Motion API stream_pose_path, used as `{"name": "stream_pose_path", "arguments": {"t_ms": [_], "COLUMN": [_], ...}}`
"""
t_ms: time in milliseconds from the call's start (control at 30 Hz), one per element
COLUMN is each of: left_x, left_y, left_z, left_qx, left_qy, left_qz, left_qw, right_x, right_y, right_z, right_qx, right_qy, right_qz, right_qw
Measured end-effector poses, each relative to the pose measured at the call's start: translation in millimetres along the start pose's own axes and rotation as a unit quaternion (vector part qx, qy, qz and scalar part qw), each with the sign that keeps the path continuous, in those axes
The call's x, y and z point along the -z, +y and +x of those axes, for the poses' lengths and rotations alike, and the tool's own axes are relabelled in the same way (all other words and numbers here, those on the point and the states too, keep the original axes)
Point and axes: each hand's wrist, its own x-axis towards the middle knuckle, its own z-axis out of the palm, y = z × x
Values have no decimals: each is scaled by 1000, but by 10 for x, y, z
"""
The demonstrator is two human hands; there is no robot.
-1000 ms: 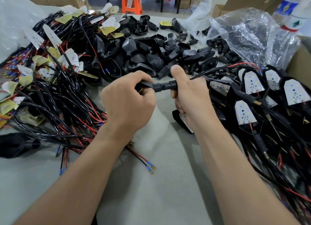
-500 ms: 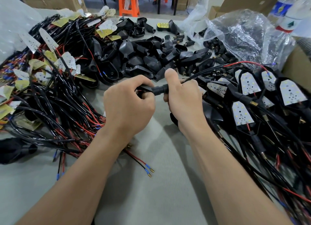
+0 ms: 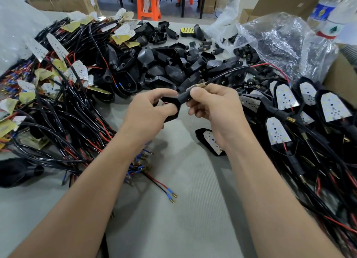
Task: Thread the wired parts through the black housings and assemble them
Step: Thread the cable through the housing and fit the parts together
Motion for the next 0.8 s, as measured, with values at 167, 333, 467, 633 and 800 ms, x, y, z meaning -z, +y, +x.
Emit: {"name": "stream_pose_path", "arguments": {"t_ms": [167, 333, 467, 633, 800], "left_x": [62, 86, 55, 23, 46], "left_y": [15, -7, -8, -36, -84], "left_z": [1, 0, -1, 34, 65], "left_qx": [-21, -33, 7, -29, -60], "left_qy": [-11, -26, -68, -5, 118], "left_qz": [-152, -126, -153, -116, -23], "left_qw": [988, 991, 986, 993, 991], "right_x": [-38, -62, -29, -39, -39], "right_y": [16, 53, 41, 26, 40], "right_z": [-5, -19, -25, 0, 10], "right_qx": [0, -19, -18, 19, 44], "right_qy": [43, 3, -2, 64, 129], "right_qz": [21, 10, 16, -10, -24], "right_qw": [999, 1000, 1000, 998, 990]}}
